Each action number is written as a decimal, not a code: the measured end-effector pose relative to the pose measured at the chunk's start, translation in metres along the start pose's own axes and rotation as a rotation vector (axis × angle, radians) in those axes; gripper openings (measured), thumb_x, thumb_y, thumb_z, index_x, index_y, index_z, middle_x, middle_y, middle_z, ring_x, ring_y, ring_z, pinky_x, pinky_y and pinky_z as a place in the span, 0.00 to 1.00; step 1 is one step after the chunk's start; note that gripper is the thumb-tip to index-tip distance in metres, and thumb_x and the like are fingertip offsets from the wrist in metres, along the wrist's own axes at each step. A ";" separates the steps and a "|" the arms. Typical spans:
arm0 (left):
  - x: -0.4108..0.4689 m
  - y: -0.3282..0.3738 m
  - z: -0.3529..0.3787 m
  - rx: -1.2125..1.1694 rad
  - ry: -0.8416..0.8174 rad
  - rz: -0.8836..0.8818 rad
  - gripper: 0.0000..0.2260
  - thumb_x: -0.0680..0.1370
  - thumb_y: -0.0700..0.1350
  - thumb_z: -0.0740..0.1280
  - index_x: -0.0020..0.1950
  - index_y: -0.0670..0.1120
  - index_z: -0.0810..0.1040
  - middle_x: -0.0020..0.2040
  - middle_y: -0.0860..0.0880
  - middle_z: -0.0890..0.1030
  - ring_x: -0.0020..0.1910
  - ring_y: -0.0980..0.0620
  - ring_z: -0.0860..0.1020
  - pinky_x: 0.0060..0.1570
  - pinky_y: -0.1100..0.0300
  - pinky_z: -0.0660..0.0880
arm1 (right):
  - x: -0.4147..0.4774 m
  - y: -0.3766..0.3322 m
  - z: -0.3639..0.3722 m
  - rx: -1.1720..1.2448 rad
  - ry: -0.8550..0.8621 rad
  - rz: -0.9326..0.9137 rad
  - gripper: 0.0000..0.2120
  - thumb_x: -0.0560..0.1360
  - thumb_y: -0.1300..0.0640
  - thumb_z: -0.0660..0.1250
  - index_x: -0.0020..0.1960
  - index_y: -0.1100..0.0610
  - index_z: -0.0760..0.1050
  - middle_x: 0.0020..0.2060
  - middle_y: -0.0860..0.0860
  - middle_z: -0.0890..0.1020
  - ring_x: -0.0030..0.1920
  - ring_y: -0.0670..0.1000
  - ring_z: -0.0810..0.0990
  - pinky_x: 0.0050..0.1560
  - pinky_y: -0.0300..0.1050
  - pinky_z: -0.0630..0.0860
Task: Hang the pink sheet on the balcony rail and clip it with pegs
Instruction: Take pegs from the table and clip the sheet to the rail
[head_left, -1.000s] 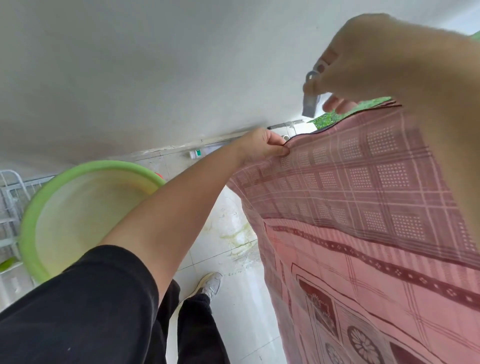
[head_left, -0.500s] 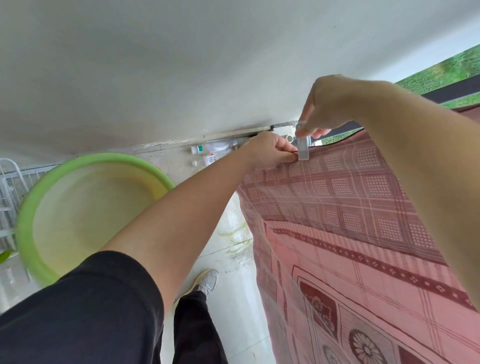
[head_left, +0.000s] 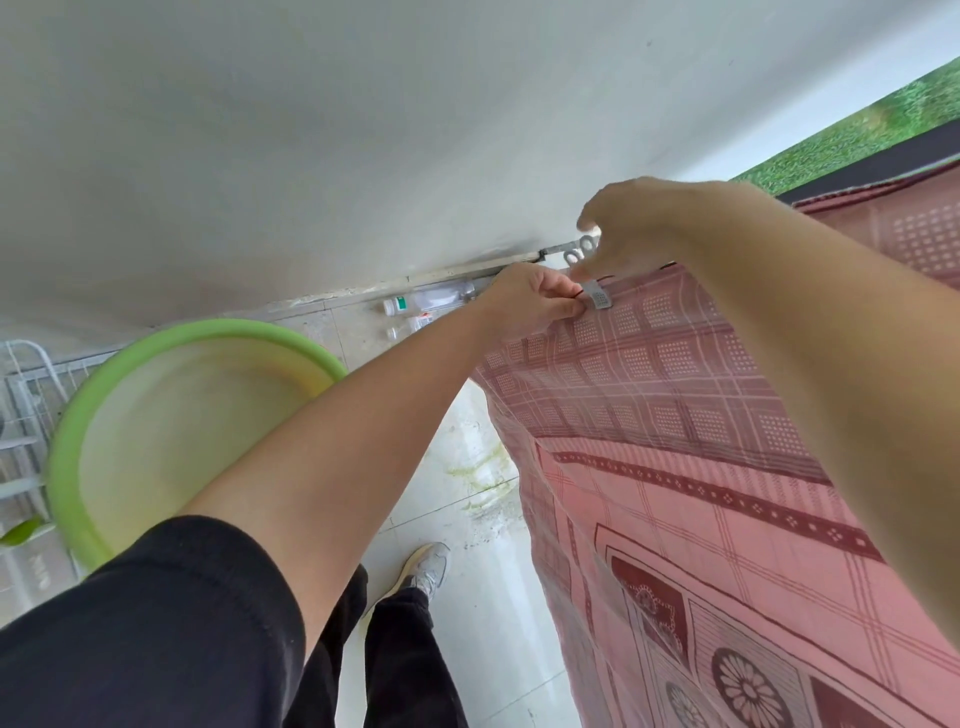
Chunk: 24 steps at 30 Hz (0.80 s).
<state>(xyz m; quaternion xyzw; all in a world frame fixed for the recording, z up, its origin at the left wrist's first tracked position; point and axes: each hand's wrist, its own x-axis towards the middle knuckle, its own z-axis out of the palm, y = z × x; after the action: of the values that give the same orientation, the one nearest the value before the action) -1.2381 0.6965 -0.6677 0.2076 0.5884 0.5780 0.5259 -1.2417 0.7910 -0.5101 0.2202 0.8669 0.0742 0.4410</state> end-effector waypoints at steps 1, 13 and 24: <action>-0.001 0.000 -0.002 0.121 0.057 0.007 0.07 0.77 0.42 0.70 0.40 0.50 0.82 0.38 0.49 0.81 0.37 0.51 0.76 0.41 0.59 0.71 | -0.003 0.003 0.004 0.031 0.022 0.005 0.33 0.72 0.38 0.70 0.69 0.55 0.69 0.65 0.55 0.75 0.64 0.61 0.75 0.61 0.59 0.75; -0.092 0.028 -0.103 1.204 0.629 -0.028 0.24 0.84 0.54 0.51 0.77 0.45 0.62 0.79 0.42 0.58 0.77 0.43 0.56 0.73 0.42 0.53 | -0.056 -0.029 0.084 0.488 0.809 0.053 0.29 0.80 0.50 0.62 0.78 0.59 0.61 0.77 0.63 0.59 0.74 0.62 0.63 0.71 0.54 0.65; -0.217 0.085 -0.027 1.349 0.580 -0.011 0.26 0.84 0.56 0.49 0.79 0.47 0.55 0.81 0.44 0.51 0.79 0.45 0.50 0.75 0.43 0.49 | -0.207 -0.025 0.169 0.570 0.761 0.128 0.31 0.79 0.45 0.51 0.76 0.62 0.64 0.76 0.62 0.62 0.73 0.65 0.65 0.70 0.62 0.67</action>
<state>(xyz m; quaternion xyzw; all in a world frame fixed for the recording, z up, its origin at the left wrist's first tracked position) -1.2134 0.5198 -0.5151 0.3218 0.9328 0.1191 0.1098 -1.0084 0.6648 -0.4681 0.3426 0.9373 -0.0641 0.0087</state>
